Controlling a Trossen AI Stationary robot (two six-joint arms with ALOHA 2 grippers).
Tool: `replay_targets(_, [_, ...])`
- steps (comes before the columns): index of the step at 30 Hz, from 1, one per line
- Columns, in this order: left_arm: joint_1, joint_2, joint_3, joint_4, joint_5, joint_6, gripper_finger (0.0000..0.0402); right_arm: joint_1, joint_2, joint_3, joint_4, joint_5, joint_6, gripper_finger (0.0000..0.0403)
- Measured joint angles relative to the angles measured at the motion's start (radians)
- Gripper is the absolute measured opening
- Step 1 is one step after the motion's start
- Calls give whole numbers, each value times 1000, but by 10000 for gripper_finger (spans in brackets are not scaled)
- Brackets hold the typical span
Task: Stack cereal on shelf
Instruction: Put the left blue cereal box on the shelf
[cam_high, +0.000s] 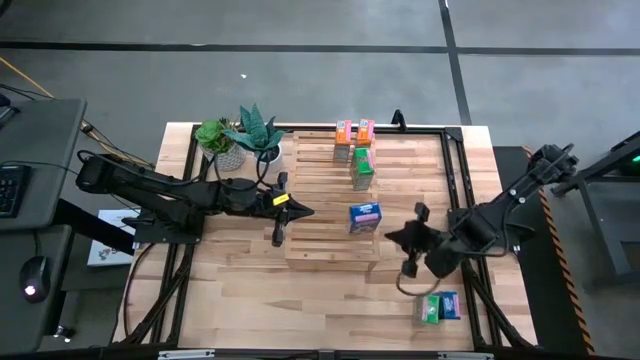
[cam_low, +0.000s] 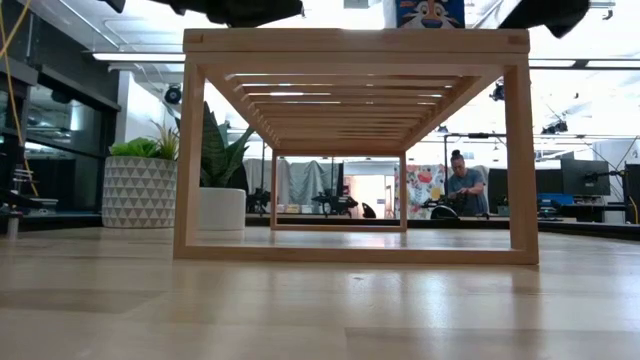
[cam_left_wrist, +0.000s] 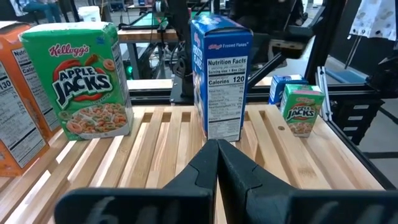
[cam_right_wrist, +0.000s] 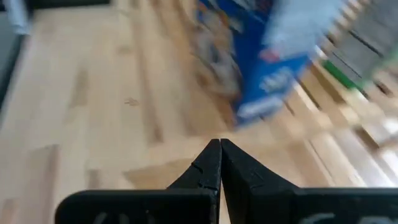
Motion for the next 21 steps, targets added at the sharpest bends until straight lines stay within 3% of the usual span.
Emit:
replay_targets(8, [0, 0, 0, 5, -1, 0, 0, 10, 0, 0, 213, 31, -259, 0])
replay_targets(21, [0, 0, 0, 4, -1, 0, 0, -139, 9, 0, 214, -5, -281, 0])
